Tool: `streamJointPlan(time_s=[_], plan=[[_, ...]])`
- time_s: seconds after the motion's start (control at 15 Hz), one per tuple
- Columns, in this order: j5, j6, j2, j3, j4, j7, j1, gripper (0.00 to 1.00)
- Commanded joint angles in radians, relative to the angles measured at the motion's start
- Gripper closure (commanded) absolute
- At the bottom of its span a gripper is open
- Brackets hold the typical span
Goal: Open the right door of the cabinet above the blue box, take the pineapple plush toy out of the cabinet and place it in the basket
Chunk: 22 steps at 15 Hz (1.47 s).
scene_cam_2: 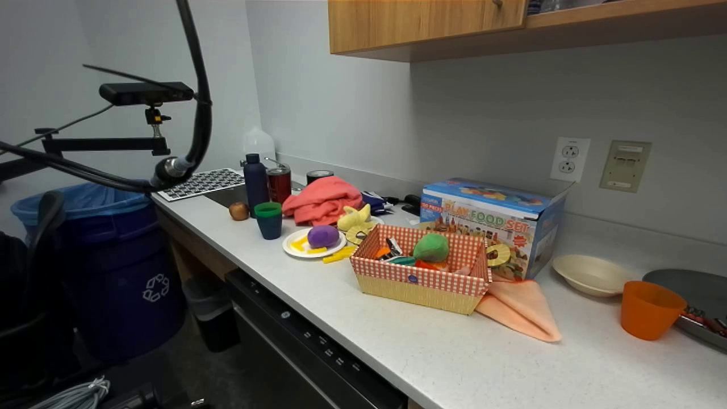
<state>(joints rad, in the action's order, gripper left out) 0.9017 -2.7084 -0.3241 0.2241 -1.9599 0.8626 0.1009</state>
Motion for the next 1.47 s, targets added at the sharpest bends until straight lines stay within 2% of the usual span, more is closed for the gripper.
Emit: streamJointPlan(time_s=[0.0, 0.27, 0.47, 0.53, 0.87, 0.93, 1.13, 1.33, 1.4], plan=[[-0.097, -0.052, 0.074, 0.015, 0.062, -0.098, -0.032, 0.00], [-0.077, -0.108, 0.148, 0.001, 0.142, -0.100, -0.024, 0.00], [-0.101, -0.098, 0.203, -0.004, 0.216, -0.123, -0.032, 0.00], [-0.071, -0.099, 0.148, -0.008, 0.137, -0.078, -0.019, 0.00], [-0.071, -0.099, 0.188, -0.009, 0.185, -0.083, -0.024, 0.00], [-0.078, -0.175, 0.178, 0.010, 0.126, -0.091, -0.017, 0.00], [-0.180, -0.289, 0.228, 0.060, 0.095, -0.158, -0.029, 0.00], [-0.378, -0.421, 0.274, 0.107, 0.056, -0.321, -0.062, 0.00], [-0.474, -0.457, 0.290, 0.041, 0.048, -0.393, -0.001, 0.00]])
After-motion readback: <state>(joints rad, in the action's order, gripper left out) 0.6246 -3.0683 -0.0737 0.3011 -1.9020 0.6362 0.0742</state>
